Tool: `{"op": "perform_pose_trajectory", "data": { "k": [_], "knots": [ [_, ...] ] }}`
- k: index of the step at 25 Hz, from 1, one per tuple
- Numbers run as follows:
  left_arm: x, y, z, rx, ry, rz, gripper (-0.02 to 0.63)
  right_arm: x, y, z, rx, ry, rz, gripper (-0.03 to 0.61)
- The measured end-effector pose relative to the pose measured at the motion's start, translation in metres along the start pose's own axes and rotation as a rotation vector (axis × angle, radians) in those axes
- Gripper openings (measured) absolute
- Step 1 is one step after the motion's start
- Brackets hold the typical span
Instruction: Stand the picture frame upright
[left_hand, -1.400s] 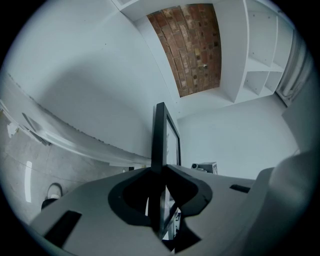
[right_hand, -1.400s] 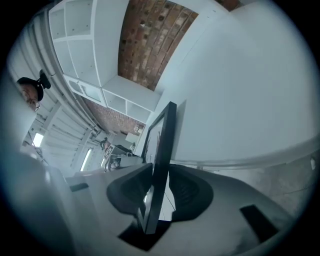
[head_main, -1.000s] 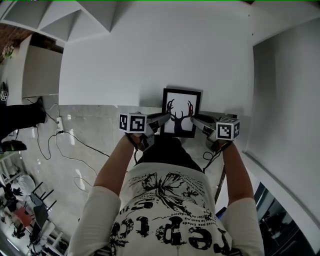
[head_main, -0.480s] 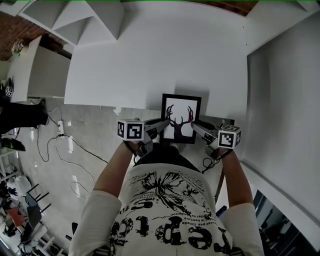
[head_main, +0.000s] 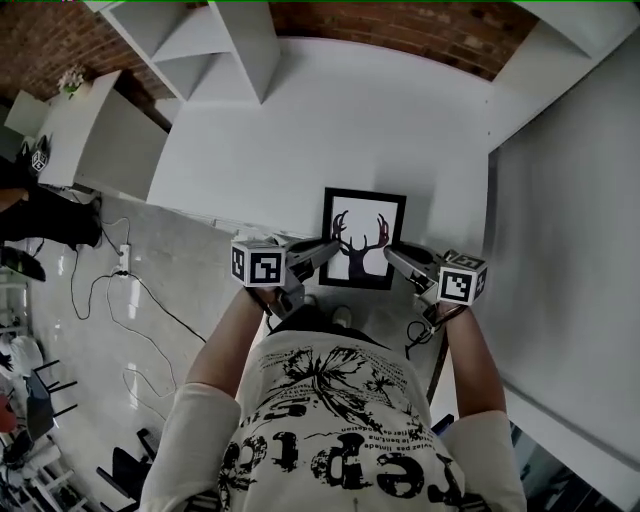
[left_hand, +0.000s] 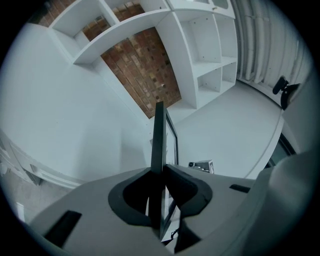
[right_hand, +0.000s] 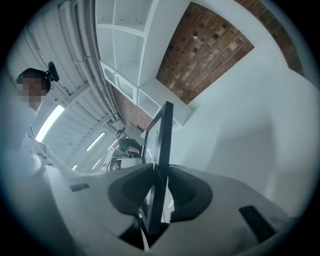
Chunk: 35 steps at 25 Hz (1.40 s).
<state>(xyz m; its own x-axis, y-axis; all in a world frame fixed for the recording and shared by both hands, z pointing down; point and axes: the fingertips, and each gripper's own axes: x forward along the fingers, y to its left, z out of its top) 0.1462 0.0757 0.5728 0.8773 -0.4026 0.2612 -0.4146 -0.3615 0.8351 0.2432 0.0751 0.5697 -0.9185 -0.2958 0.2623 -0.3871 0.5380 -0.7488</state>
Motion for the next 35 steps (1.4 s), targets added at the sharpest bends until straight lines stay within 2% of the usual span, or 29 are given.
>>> {"op": "perform_pose_trajectory", "data": {
  "k": [10,17,19,23,26,32,35],
  "knots": [
    [-0.023,-0.037,0.013,0.120,-0.071,0.010,0.087,-0.006,0.036,0.017,-0.099,-0.023,0.045,0.098],
    [-0.010,-0.020,0.001,0.202,-0.071,0.003,0.086,-0.004,0.014,0.003,-0.154,-0.056,0.057,0.097],
    [-0.022,-0.011,0.026,0.212,-0.061,-0.015,0.086,0.017,0.017,0.021,-0.164,-0.065,0.046,0.097],
    [-0.071,0.024,0.116,0.207,-0.044,-0.036,0.084,0.103,0.032,0.085,-0.153,-0.064,0.002,0.097],
    [-0.103,0.056,0.168,0.216,-0.027,-0.042,0.084,0.163,0.036,0.117,-0.147,-0.070,-0.019,0.097],
    [-0.168,0.099,0.244,0.272,-0.005,-0.070,0.084,0.259,0.059,0.160,-0.184,-0.068,-0.059,0.098],
    [-0.200,0.145,0.308,0.271,-0.005,-0.078,0.083,0.335,0.053,0.201,-0.190,-0.054,-0.072,0.098]
  ]
}}
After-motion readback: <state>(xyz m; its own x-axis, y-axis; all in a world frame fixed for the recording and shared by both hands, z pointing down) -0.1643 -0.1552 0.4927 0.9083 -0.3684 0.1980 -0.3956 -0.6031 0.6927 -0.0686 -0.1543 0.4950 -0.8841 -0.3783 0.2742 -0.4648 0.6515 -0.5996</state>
